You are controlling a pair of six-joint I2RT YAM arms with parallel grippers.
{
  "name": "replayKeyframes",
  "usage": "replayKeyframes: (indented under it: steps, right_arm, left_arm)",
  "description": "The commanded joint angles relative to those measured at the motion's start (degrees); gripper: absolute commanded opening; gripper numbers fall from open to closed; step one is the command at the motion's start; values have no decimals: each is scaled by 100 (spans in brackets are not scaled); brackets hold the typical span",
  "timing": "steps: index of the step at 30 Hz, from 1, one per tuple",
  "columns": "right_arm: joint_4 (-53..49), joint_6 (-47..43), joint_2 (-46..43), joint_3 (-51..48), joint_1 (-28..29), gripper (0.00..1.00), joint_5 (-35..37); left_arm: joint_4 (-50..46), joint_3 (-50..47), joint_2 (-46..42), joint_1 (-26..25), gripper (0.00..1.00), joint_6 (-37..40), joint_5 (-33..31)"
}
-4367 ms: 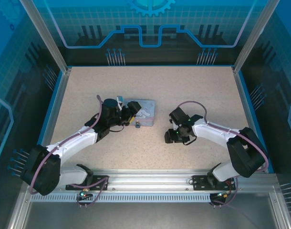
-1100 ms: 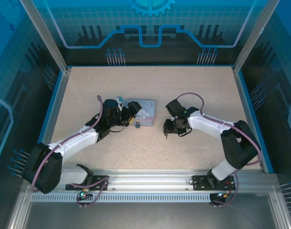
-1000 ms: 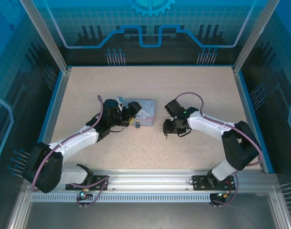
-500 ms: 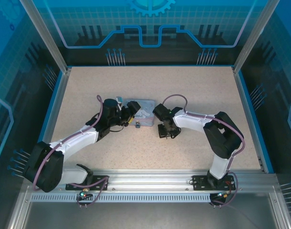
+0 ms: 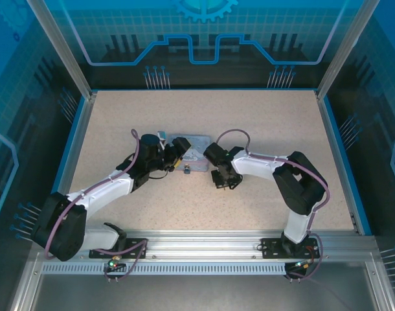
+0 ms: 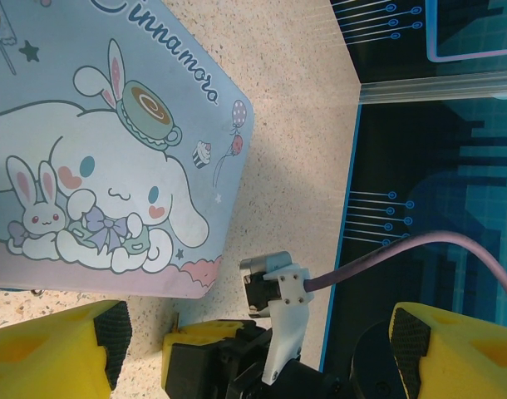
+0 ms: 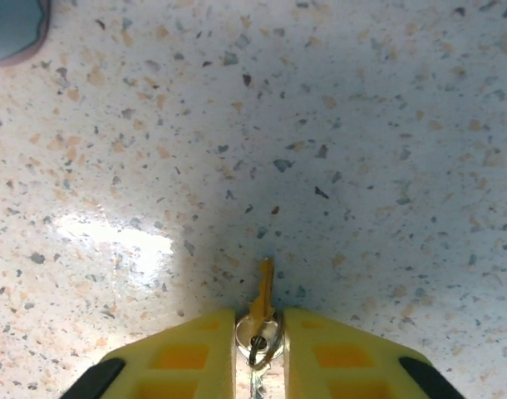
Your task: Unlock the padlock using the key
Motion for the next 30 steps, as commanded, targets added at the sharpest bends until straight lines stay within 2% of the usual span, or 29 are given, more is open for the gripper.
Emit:
replayKeyframes:
  steps: [1,3,7,11,19,24,27,30]
  right_arm:
    - [-3,-85,322,-116,-3,6,91]
    - [65,-169,275,-174,-28,0,36]
    - [303,-328,-75,-364,-90,0,-157]
    - [624,-573,-795,-663,-218,0,-524]
    - [1009,-1007,-2192,-1024,-748,0,-1887]
    - [1115,-1090,-2681,-947,-1095,0,-2711]
    - [1158,-1039,-2712,-835,-1193,0,-3018]
    - [1194,-974,-2648,-700,-1216,0,-3220]
  left_arm:
    - [105,-1,-58,40,83,30,135]
    - [69,19,-74,40,83,49,143]
    - [0,43,-92,45,83,71,136]
    - [-49,52,-124,49,83,110,143]
    - [-68,61,-88,49,83,211,333]
    - [12,206,73,50,83,367,769]
    - [205,397,378,32,77,455,1278]
    - [514,559,673,-62,63,435,1681]
